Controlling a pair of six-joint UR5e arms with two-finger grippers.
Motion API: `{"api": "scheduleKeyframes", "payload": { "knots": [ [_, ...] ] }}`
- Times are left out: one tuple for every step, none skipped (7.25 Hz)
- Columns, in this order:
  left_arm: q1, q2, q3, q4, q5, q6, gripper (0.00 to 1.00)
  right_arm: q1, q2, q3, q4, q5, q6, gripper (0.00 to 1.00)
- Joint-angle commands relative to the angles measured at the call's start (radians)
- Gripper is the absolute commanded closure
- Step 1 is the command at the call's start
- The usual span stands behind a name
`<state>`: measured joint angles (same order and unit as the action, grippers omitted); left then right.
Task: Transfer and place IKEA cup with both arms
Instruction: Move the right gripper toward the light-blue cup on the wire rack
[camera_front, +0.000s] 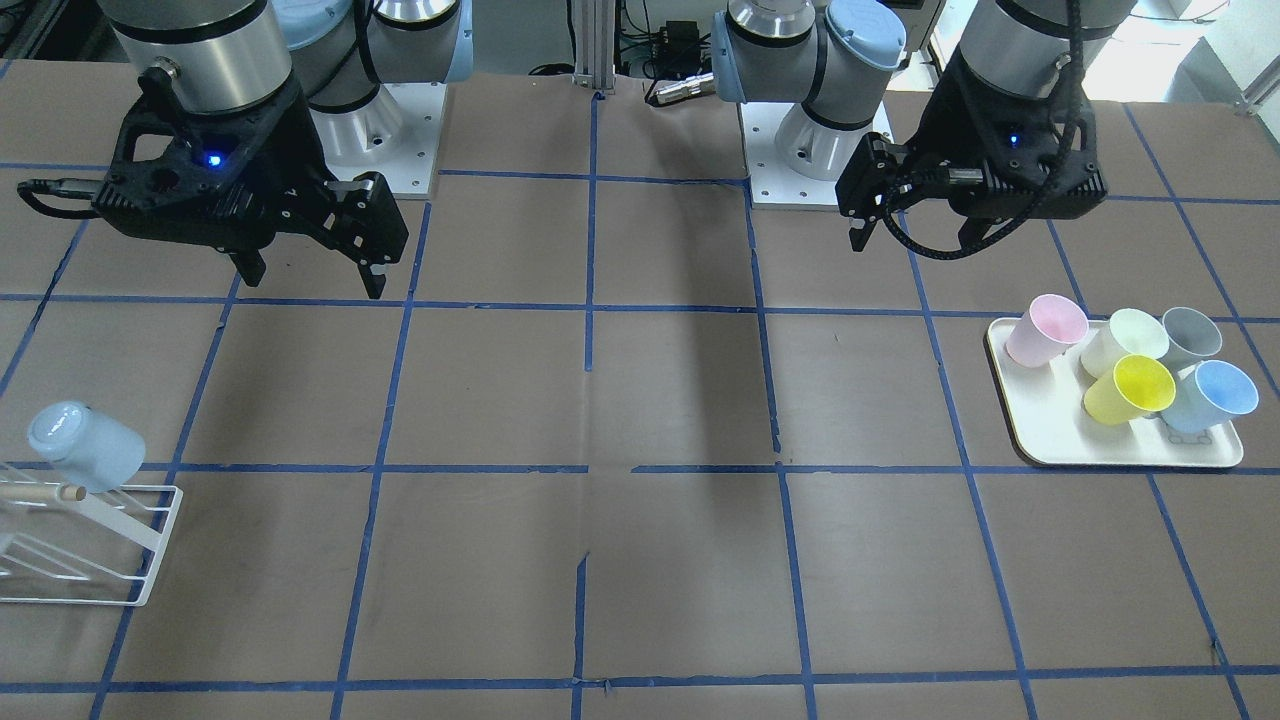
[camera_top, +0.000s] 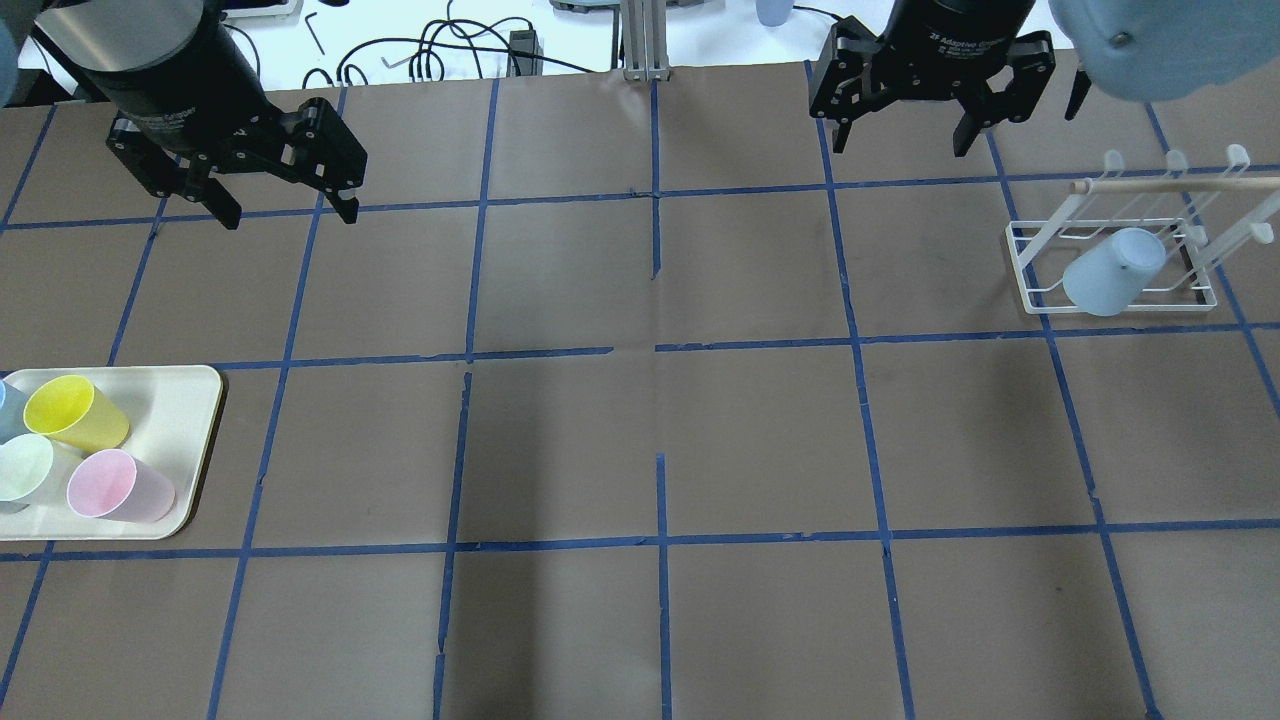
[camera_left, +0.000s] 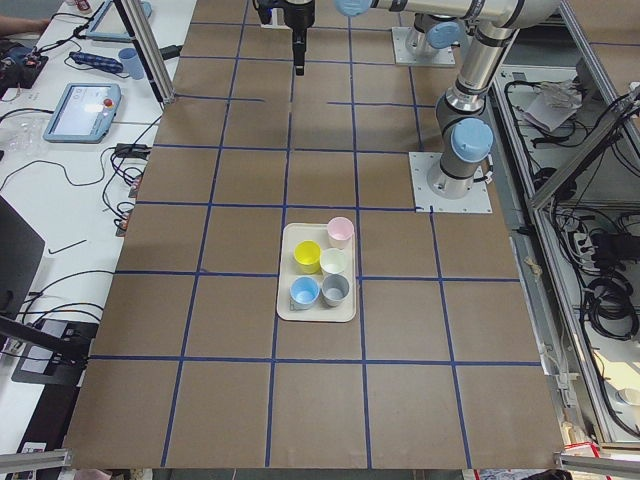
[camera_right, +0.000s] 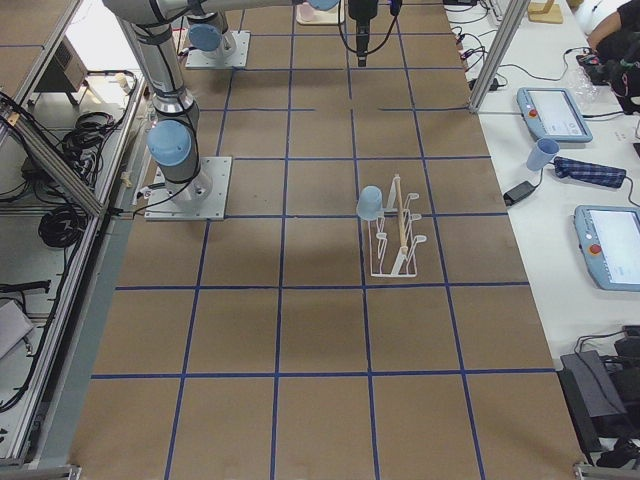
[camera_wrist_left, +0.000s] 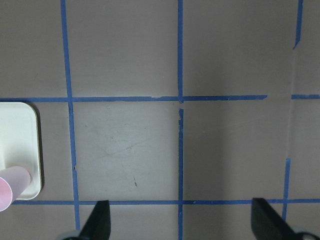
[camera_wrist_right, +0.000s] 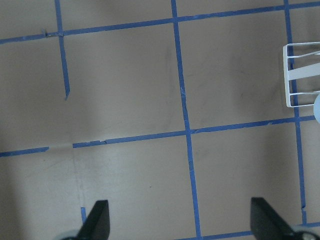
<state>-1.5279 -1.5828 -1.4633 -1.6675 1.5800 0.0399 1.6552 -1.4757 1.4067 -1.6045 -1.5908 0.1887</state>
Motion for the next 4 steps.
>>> {"api": "scheduleKeyframes", "payload": {
  "knots": [
    [0.000,0.000,0.000,0.000,0.000,0.000,0.00,0.000,0.000,0.000,0.000,-0.002,0.001,0.00],
    [0.000,0.000,0.000,0.000,0.000,0.000,0.00,-0.002,0.000,0.000,0.000,-0.002,0.001,0.00],
    [0.000,0.000,0.000,0.000,0.000,0.000,0.00,-0.005,0.002,0.000,0.000,0.000,-0.005,0.00],
    [0.000,0.000,0.000,0.000,0.000,0.000,0.00,-0.018,0.003,0.000,-0.002,0.002,-0.014,0.00]
  ]
}}
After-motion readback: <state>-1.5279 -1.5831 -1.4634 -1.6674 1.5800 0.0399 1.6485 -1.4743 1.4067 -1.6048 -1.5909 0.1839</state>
